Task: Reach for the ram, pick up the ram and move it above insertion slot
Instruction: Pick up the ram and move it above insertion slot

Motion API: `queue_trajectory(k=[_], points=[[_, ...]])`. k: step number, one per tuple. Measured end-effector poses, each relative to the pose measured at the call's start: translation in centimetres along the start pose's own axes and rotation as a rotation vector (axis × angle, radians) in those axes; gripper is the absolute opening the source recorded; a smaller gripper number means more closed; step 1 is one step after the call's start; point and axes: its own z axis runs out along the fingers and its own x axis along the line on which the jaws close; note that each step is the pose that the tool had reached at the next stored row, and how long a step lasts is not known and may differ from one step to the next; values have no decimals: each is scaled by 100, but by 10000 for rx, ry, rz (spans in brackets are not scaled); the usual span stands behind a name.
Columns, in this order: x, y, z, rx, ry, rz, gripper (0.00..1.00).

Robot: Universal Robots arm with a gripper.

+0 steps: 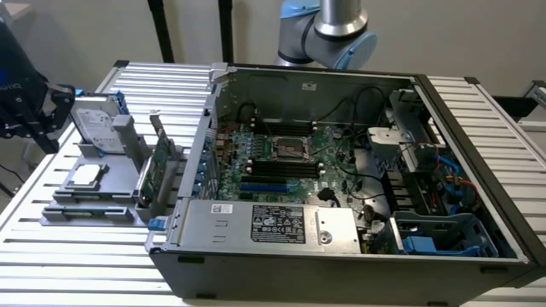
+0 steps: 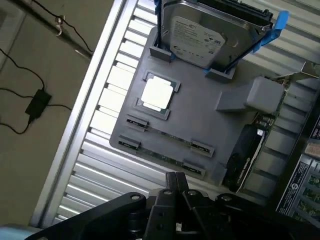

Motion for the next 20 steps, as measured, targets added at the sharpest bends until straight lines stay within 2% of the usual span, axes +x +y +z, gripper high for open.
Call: queue_trajectory(k=[20], points=[[0,-1,16,2,140,-3635,11]])
